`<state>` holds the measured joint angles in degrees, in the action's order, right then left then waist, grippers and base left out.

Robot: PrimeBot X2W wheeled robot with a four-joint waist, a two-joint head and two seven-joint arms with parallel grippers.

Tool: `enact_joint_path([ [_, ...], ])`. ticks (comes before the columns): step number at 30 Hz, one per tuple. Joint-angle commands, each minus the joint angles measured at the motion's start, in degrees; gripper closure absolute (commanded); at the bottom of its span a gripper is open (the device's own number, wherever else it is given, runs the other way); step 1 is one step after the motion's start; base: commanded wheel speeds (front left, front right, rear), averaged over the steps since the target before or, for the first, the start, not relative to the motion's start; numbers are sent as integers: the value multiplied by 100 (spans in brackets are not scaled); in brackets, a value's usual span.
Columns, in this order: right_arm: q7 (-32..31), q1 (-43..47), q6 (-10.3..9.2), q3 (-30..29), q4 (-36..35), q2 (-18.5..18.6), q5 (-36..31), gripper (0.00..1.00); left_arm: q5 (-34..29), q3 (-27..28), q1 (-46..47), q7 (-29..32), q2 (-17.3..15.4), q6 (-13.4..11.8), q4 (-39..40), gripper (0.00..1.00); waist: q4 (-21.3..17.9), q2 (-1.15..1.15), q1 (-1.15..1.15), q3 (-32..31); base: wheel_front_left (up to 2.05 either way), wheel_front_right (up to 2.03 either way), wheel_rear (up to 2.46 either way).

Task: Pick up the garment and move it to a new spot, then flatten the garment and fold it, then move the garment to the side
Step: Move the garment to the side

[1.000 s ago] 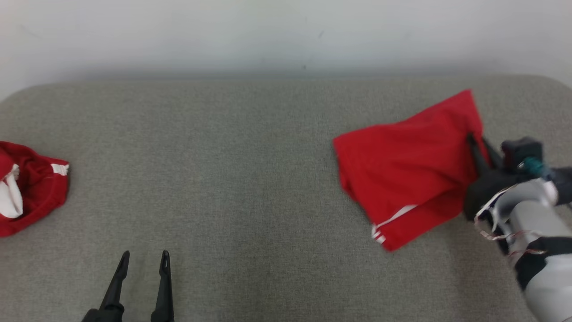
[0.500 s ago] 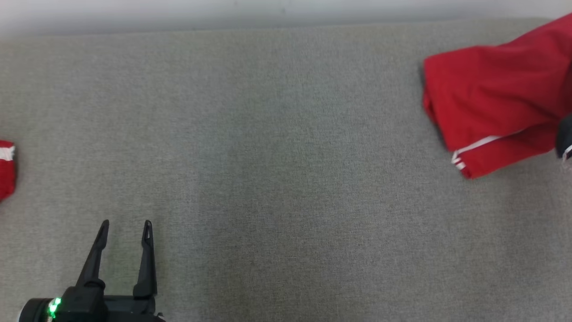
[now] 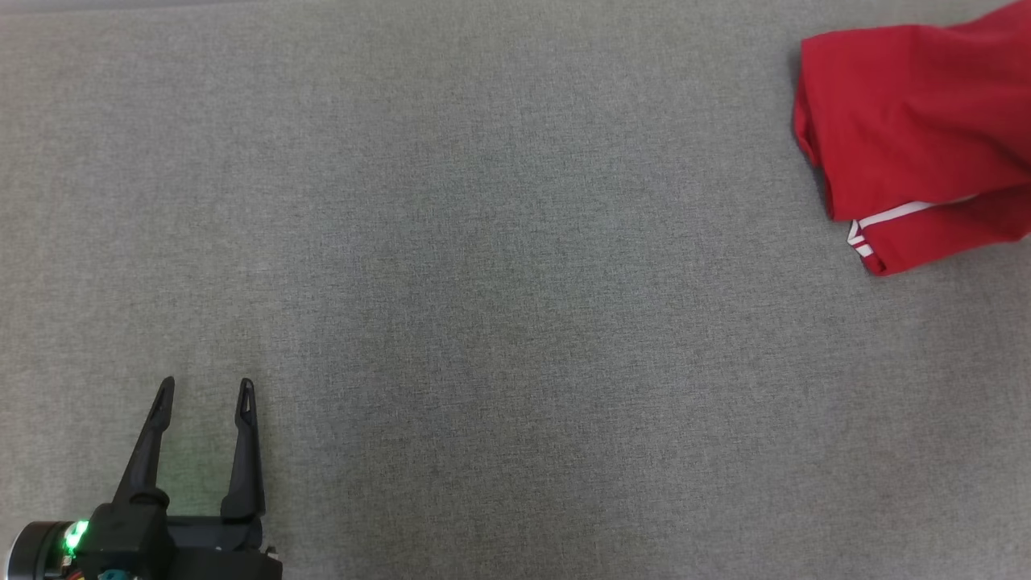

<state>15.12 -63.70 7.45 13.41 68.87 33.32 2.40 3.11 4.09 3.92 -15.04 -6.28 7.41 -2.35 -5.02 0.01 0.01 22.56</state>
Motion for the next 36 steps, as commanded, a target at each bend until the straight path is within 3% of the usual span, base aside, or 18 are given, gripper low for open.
enact_joint_path([
  [1,-3,-89,2,-53,57,-13,-46,0,-11,21,105,-18,-10,6,14,0,-4,-1,-1,0,0,0,0],
  [9,0,-1,2,-435,-131,-87,-233,0,-36,60,-49,-18,89,8,-73,0,-14,-1,-1,-287,0,0,0],
  [18,0,1277,2,-1224,-2154,-695,219,0,-19,109,-400,-18,196,8,-154,0,75,-1,-1,-927,0,0,0],
  [22,0,2485,2,-1683,-3458,-1158,392,0,-43,59,-541,-18,250,8,-163,0,254,-1,-1,-1238,0,0,0],
  [26,-1,3489,2,-1862,-4298,-1670,481,0,-61,-8,-580,-18,277,8,-203,0,368,-1,-1,-1432,0,0,0],
  [36,0,5289,2,-1720,-5489,-2734,525,0,-52,-81,-746,-18,323,-64,-252,0,587,-1,-1,-1752,0,0,0],
])
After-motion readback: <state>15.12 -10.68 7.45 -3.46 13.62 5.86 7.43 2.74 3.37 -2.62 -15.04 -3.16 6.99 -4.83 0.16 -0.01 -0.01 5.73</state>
